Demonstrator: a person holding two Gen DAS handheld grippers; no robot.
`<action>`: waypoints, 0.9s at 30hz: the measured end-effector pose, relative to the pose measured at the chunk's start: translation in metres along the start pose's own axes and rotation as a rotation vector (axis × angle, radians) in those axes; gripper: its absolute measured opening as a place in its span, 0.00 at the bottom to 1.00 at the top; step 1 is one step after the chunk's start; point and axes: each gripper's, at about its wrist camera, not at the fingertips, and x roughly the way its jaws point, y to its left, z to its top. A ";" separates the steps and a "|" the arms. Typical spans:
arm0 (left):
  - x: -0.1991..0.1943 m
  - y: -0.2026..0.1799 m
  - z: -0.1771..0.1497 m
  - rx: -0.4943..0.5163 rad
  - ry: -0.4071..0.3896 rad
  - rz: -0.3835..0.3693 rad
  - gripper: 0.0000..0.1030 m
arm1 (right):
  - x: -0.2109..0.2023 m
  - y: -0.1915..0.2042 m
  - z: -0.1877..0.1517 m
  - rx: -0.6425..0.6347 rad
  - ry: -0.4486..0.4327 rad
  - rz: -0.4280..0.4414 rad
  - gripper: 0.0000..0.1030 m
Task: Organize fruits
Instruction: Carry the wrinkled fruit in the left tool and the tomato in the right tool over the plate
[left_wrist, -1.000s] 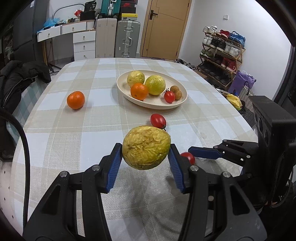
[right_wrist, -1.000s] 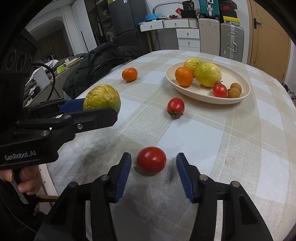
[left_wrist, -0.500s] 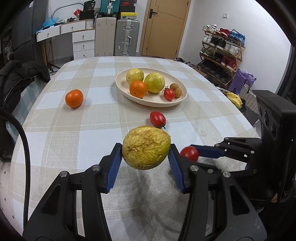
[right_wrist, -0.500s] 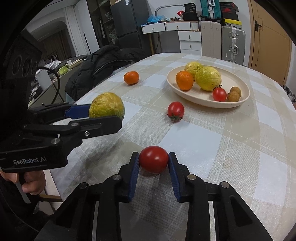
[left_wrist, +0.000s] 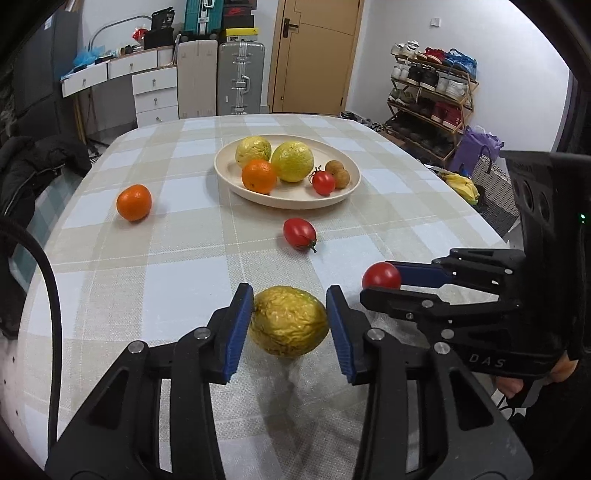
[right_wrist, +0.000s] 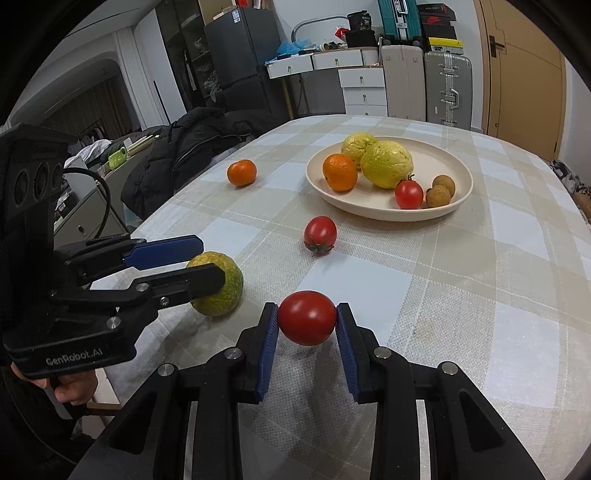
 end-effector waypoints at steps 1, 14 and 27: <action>0.000 0.000 0.000 0.001 0.000 -0.002 0.37 | 0.001 0.000 0.000 -0.003 0.002 -0.002 0.32; 0.028 0.000 -0.012 0.005 0.116 -0.016 0.48 | 0.000 -0.002 0.000 -0.006 0.000 -0.013 0.32; 0.018 -0.005 -0.005 0.000 0.038 -0.018 0.48 | -0.010 -0.010 0.002 0.005 -0.043 -0.016 0.32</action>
